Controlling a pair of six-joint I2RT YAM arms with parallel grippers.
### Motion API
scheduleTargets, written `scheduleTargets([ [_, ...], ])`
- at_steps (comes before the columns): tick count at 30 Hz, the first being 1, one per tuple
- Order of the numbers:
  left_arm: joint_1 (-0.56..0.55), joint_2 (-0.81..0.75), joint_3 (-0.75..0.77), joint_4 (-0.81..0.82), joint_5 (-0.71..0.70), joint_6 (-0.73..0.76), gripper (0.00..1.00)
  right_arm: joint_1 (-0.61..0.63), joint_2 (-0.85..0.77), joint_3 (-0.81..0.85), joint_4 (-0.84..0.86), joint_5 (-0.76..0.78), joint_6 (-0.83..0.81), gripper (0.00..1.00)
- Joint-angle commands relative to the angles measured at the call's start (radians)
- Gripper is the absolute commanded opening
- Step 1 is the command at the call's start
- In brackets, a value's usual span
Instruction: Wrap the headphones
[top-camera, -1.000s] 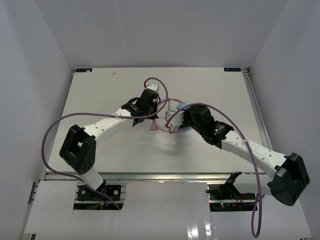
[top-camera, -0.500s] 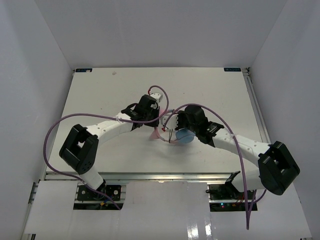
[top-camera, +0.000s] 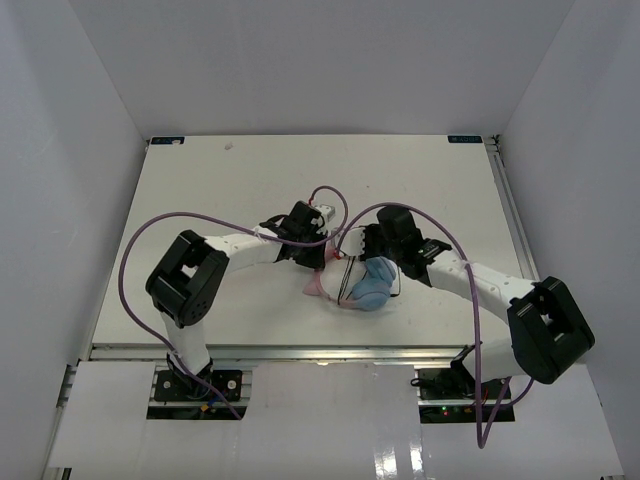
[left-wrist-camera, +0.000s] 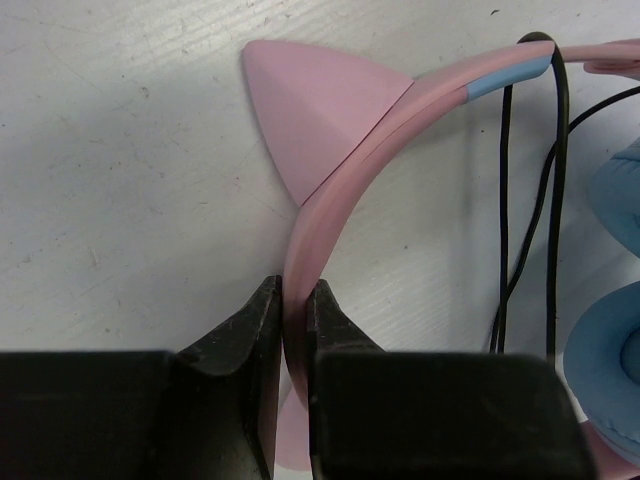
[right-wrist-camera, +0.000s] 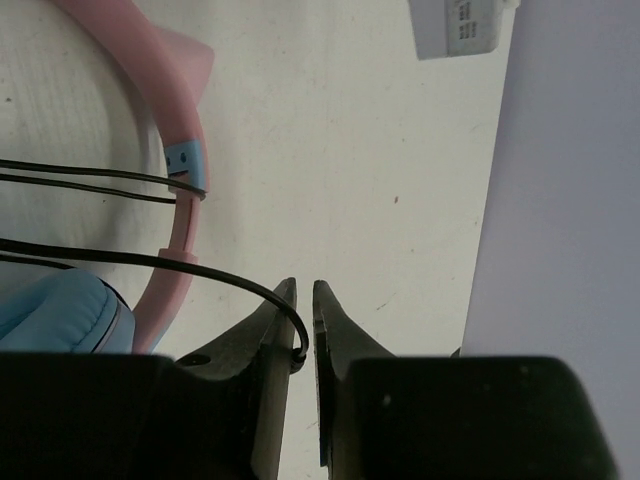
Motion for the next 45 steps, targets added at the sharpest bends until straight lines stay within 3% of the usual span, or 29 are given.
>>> scheduleTargets([
  [1, -0.011, 0.008, 0.015, -0.009, 0.067, 0.012, 0.0, -0.024, 0.003, 0.011, -0.003, -0.008, -0.003, 0.21],
  [2, -0.011, 0.012, 0.016, -0.012, 0.06, 0.007, 0.02, -0.026, 0.005, 0.01, -0.015, -0.029, -0.003, 0.22],
  [5, -0.011, 0.014, 0.022, -0.027, 0.043, 0.004, 0.22, -0.033, 0.016, -0.004, -0.034, -0.031, -0.004, 0.34],
  [8, -0.011, -0.005, 0.016, -0.04, 0.035, 0.005, 0.4, -0.046, 0.008, -0.027, -0.056, -0.028, -0.009, 0.53],
  [12, -0.01, -0.044, 0.004, -0.05, 0.021, 0.016, 0.58, -0.083, -0.022, -0.052, -0.082, -0.037, -0.019, 0.63],
  [17, -0.01, -0.122, -0.004, -0.061, 0.006, 0.029, 0.68, -0.125, -0.097, -0.075, -0.114, -0.065, -0.018, 0.73],
  [24, -0.01, -0.264, 0.0, -0.1, -0.012, 0.073, 0.78, -0.195, -0.161, -0.076, -0.163, -0.084, 0.02, 0.97],
  [35, -0.008, -0.584, -0.115, -0.13, -0.02, 0.075, 0.81, -0.314, -0.087, 0.109, -0.291, -0.181, 0.274, 0.9],
  [39, -0.006, -0.754, -0.194, -0.091, -0.009, 0.001, 0.83, -0.38, -0.101, 0.184, -0.298, -0.246, 0.487, 0.9],
  [45, -0.005, -1.015, -0.377, 0.034, 0.058, -0.142, 0.87, -0.459, -0.227, 0.144, -0.253, -0.259, 0.997, 0.9],
])
